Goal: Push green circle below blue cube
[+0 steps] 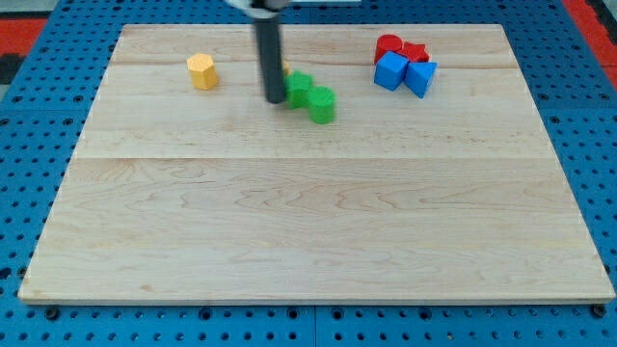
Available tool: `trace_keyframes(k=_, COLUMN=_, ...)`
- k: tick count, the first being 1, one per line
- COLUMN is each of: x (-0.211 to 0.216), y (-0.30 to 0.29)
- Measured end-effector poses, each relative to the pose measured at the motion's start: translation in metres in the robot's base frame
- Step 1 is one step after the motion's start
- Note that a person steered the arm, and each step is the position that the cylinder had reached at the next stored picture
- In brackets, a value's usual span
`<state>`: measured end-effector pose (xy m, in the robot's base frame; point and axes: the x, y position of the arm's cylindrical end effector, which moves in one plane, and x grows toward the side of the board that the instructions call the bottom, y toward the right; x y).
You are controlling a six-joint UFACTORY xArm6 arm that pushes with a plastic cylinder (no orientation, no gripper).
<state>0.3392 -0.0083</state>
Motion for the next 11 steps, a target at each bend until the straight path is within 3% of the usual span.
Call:
trace_keyframes(k=1, x=0.000, y=0.038)
trace_keyframes(k=3, x=0.014, y=-0.034)
trace_keyframes(k=4, x=0.054, y=0.038)
trace_keyframes(k=6, x=0.029, y=0.163)
trace_keyframes(k=7, x=0.054, y=0.208)
trace_keyframes(k=8, x=0.073, y=0.172)
trace_keyframes(k=9, x=0.044, y=0.131)
trace_keyframes(k=10, x=0.043, y=0.132)
trace_keyframes(k=11, x=0.075, y=0.117)
